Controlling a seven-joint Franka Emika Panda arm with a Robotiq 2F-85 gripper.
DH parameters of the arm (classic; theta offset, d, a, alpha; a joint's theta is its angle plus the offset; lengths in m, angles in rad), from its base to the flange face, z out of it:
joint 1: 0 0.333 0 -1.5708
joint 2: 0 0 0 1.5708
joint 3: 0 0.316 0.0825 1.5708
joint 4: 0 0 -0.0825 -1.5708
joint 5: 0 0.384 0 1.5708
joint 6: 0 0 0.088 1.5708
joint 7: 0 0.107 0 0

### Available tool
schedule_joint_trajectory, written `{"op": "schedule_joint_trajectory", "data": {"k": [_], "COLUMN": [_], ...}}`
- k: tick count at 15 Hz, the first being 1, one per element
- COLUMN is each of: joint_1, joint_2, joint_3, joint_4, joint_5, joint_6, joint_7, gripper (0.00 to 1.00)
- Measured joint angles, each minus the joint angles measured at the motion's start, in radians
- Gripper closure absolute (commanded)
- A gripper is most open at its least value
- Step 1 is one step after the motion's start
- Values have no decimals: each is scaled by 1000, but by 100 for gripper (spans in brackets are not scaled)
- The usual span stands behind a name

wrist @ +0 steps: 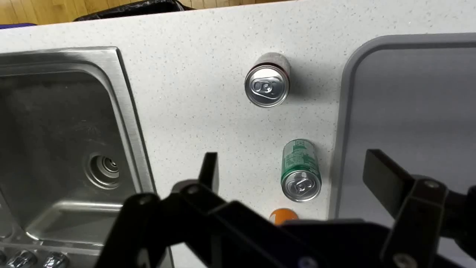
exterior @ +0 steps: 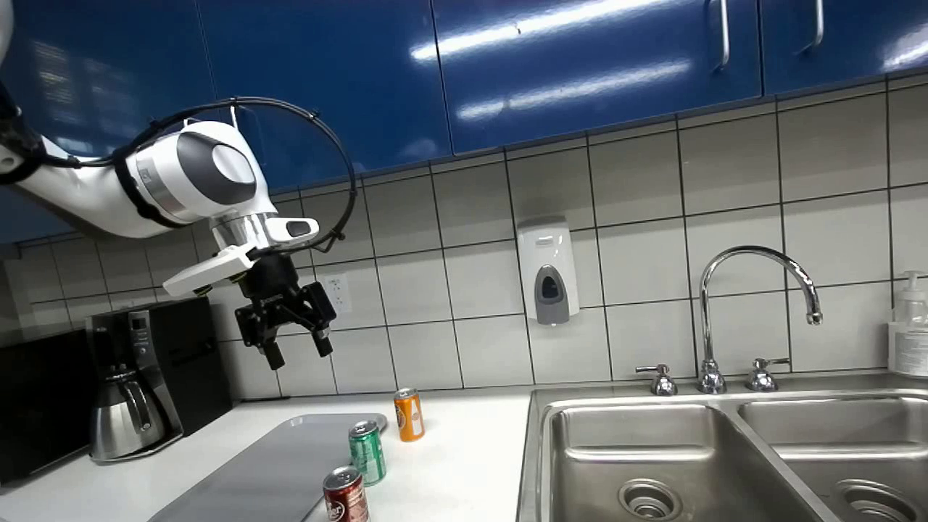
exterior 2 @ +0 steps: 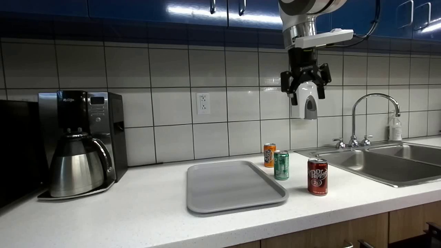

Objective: Put all the soda cans on the tray

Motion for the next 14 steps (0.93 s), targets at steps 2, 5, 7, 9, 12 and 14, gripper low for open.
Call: {"op": "schedule_joint_trajectory", "data": {"k": [2, 5, 7, 9, 12, 14], "joint_1": [3, 5, 5, 5, 5, 4], "joint_2": [0, 0, 0, 0, 0, 1], "joint_3": [-3, -9, -18, -27, -43, -54], "joint_4": [-1, -15, -38, -63, -96, -113], "joint_5": [0, 12, 23, 26, 27, 27], "joint_6": [1, 44, 94, 136, 180, 197], "joint_7": [0, 6, 19, 31, 34, 34], "gripper": [0, 0, 0, 0, 0, 0]}}
